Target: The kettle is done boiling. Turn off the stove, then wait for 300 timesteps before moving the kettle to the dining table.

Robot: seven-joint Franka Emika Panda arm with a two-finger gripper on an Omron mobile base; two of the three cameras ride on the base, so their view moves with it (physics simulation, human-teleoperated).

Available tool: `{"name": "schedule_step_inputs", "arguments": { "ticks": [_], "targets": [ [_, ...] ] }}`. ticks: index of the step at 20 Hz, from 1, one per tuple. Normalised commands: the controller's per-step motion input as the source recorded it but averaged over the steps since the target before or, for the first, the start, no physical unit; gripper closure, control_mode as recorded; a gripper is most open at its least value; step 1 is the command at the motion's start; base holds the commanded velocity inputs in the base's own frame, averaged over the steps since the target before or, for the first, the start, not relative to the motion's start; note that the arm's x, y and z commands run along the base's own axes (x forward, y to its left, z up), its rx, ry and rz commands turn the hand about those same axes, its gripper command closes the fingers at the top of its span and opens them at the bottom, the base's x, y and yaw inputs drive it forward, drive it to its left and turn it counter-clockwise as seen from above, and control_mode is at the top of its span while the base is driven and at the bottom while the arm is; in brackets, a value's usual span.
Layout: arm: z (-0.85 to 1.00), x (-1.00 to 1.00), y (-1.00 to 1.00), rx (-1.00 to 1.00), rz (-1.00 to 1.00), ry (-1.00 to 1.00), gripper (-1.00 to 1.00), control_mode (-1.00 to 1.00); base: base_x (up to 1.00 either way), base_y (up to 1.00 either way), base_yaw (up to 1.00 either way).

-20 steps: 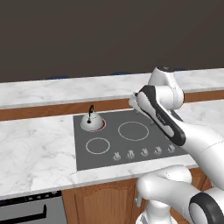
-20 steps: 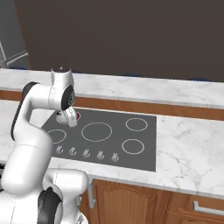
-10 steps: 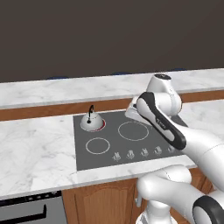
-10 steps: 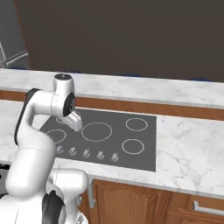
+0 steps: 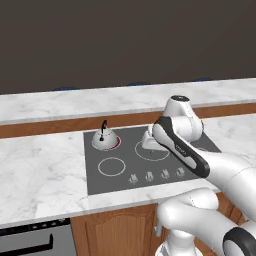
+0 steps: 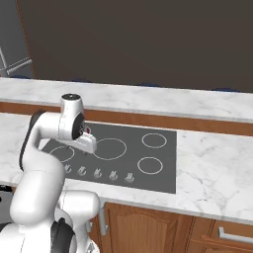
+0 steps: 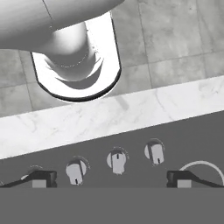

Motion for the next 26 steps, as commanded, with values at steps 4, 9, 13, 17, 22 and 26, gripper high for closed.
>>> {"name": "schedule_step_inputs", "arguments": {
  "ticks": [4,9,13,17,22,26],
  "targets": [
    [-0.25,0.00,0.00,-0.10,0.20,0.00,-1.00,-1.00,0.00,0.00,0.00],
    [-0.24,0.01,0.01,-0.08,0.17,0.00,-1.00,-1.00,0.00,0.00,0.00],
    [-0.18,0.02,0.01,-0.01,0.03,0.00,-1.00,-1.00,0.00,0.00,0.00],
    [-0.17,0.01,0.09,0.00,0.01,0.00,-1.00,-1.00,0.00,0.00,0.00],
    [-0.19,0.06,0.15,0.00,0.00,0.00,-1.00,-1.00,0.00,0.00,0.00],
    [-0.18,0.21,0.08,-0.01,0.00,0.00,-1.00,-1.00,0.00,0.00,0.00]
  ]
}}
